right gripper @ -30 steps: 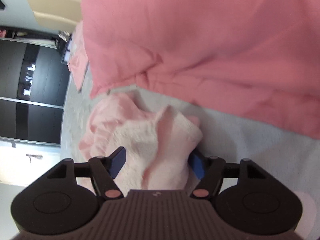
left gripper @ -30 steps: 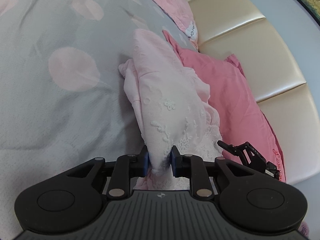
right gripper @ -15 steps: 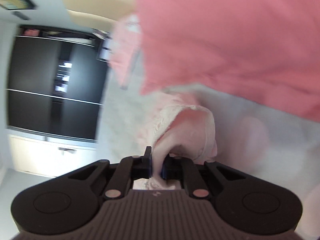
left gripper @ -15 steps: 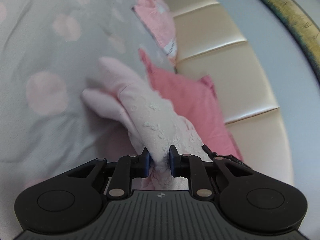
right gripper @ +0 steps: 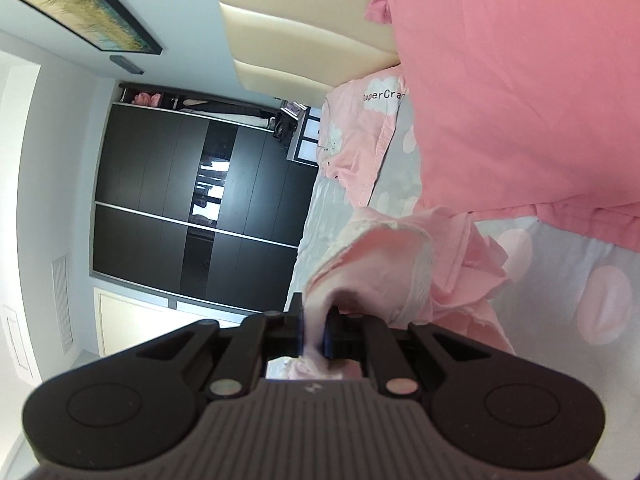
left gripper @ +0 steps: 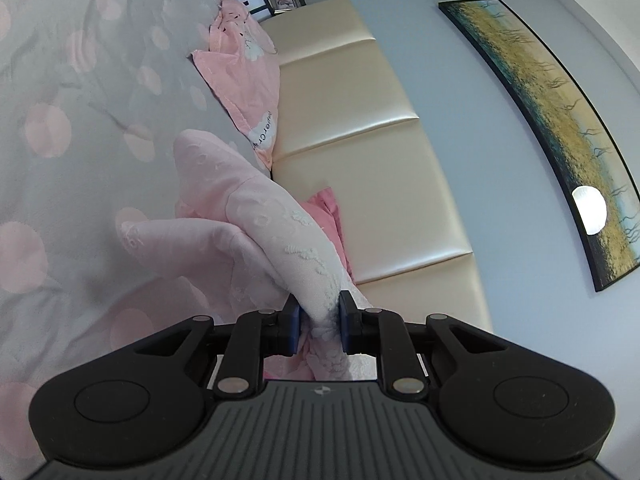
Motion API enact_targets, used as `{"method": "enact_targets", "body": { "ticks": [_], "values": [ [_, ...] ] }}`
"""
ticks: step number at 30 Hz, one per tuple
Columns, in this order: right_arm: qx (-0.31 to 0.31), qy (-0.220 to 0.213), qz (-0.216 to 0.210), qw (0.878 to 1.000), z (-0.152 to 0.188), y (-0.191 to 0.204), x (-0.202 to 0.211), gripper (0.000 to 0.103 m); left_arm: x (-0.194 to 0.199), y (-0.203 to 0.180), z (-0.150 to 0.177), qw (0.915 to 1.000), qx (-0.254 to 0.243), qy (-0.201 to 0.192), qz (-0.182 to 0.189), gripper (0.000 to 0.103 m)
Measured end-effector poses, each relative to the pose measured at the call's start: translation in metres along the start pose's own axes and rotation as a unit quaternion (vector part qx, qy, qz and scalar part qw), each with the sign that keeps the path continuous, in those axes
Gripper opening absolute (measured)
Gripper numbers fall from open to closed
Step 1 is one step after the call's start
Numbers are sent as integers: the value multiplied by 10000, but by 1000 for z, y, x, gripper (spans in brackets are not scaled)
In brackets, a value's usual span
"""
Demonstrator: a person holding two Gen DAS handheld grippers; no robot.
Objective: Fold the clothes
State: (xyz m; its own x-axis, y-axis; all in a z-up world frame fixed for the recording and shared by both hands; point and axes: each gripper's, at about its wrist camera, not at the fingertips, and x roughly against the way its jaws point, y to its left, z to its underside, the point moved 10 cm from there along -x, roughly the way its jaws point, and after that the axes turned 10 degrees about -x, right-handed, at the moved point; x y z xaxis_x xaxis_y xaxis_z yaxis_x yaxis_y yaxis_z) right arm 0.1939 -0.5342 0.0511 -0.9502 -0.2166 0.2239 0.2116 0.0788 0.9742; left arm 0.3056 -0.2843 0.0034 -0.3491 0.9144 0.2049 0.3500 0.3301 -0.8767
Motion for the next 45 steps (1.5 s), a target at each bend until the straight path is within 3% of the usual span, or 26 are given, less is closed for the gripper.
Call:
{"method": "enact_targets", "body": {
  "ticks": [8,12,14,18,21,23,24,30,35,37,41,45],
  "values": [
    [750,-134,-685,9947,-22,51,-28,10,-17,-25,-47,9977,-559,-296,257,16],
    [987,-163,-919,9907,-30,55,-33,10,-27,-21,-46,9971,-640,-239,343,16],
    [906,-136,-662,9936,-32,36,-39,10,-34,1,-31,9988,-446,-86,187,16],
    [713,89,500,9962,-29,-36,-53,10,-45,69,12,9990,126,289,-321,16],
    [530,337,1518,9864,-23,-101,-55,10,-48,122,52,9925,580,685,-824,16],
    [404,500,2188,9737,-18,-143,-53,10,-46,140,75,9893,704,838,-969,16],
    [422,546,2320,9703,-17,-154,-51,10,-45,145,83,9888,734,858,-974,16],
    [852,657,2525,9616,-14,-171,-49,11,-40,164,103,9852,626,922,-1303,16],
    [1027,655,2729,9543,-20,-181,-47,30,-31,170,110,9827,508,986,-1485,18],
    [1223,499,2767,9518,-27,-175,-41,38,-30,164,106,9820,330,1005,-1565,24],
    [1778,162,2805,9431,-39,-156,-26,40,-17,143,98,9791,-241,930,-1794,25],
    [2646,-229,2938,9182,-44,-130,-21,40,3,110,78,9752,-1002,542,-1896,25]
  ]
}}
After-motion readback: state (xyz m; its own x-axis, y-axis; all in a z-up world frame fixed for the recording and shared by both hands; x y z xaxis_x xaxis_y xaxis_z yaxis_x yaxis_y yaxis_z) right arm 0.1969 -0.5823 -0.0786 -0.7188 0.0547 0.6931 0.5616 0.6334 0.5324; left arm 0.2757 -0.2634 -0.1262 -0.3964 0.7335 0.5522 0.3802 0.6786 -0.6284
